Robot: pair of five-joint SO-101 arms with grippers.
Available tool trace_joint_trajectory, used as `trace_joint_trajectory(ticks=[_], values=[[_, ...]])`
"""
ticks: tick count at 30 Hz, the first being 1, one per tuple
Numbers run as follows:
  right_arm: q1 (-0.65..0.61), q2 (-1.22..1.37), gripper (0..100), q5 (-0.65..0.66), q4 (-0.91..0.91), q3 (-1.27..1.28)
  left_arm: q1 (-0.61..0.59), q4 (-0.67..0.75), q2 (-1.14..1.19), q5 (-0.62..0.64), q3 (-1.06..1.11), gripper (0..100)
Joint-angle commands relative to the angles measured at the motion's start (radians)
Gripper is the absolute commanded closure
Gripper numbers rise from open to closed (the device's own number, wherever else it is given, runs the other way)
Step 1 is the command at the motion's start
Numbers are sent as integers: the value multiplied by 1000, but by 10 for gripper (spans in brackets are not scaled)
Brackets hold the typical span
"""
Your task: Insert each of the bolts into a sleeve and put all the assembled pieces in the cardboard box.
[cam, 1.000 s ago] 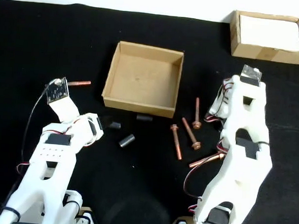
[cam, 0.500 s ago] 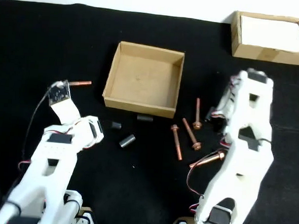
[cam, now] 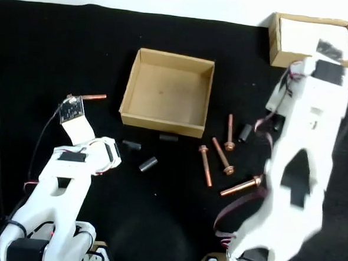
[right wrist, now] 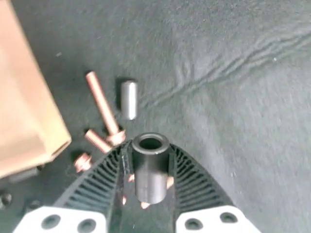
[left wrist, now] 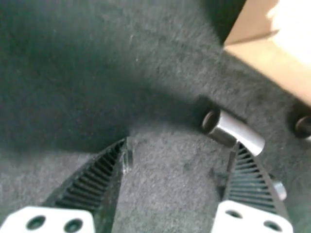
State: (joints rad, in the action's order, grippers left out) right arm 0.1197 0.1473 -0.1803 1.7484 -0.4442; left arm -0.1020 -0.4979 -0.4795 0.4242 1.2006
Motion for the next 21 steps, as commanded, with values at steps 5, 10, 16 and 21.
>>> trace_joint_trajectory(ticks=[5, 10, 16, 21], values=[[18, -506, 991, 78, 12, 407, -53, -362, 2, 84, -369, 691], [36, -679, 991, 114, -54, 682, -56, -457, 8, 196, -596, 691], [47, -777, 991, 118, -88, 932, -73, -465, 242, 440, -777, 688], [47, -800, 991, 120, -96, 952, -128, -574, 573, 603, -983, 688]])
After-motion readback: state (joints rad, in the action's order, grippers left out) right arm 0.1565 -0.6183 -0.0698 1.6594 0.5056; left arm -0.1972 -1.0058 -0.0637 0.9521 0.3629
